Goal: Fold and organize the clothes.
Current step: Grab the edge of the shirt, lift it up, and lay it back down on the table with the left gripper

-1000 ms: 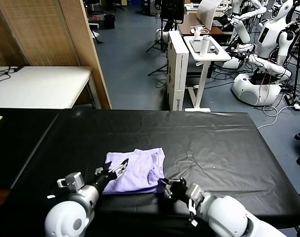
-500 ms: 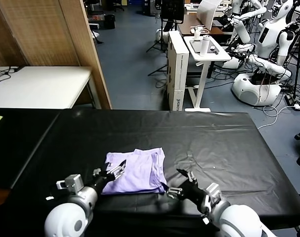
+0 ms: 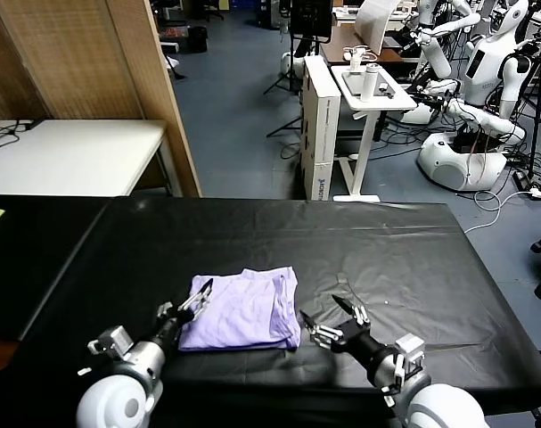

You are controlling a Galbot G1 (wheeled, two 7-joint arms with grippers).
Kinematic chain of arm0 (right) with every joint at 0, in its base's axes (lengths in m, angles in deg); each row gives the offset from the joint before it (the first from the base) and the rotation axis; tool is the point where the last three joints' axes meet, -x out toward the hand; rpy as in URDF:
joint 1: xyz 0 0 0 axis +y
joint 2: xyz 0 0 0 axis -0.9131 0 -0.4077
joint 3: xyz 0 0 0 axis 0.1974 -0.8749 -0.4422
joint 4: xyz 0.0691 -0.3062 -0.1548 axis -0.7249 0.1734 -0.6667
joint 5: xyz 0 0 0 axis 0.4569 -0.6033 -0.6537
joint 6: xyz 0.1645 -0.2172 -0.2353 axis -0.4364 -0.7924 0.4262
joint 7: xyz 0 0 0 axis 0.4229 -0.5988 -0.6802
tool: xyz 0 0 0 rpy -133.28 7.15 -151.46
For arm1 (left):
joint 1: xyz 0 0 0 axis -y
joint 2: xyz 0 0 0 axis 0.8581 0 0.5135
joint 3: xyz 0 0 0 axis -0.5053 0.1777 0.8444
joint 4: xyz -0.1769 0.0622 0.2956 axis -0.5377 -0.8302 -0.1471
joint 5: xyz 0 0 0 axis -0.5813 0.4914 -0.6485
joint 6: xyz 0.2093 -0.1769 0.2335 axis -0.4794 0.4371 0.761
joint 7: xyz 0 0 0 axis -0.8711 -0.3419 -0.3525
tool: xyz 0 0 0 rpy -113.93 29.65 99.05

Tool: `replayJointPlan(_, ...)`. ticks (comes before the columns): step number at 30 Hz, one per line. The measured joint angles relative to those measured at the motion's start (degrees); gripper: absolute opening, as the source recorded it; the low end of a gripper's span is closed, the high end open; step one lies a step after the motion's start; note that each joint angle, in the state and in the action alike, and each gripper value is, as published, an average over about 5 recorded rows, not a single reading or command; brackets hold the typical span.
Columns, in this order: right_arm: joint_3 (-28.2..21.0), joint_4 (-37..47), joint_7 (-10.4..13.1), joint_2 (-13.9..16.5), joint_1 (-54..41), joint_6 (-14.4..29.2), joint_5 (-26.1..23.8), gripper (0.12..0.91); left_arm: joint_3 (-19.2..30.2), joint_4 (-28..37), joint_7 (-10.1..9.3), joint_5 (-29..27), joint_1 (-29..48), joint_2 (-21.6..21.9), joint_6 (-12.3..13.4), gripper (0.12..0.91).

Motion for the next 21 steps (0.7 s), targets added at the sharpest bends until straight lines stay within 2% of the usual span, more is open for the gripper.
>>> replayJointPlan(7,0.70,-0.51,0.02,-0.13,0.35,-0.11,0.34,0.907,-0.86,1.56,0.01,2.06,-0.19,-1.57,0.38,0.907)
replayJointPlan(21,1.00,-0.98,-0.02,-0.13,1.04,-0.22,0.33,0.907,-0.84,1.88,0.27,2.40,-1.95,-2.81,0.75,0.907)
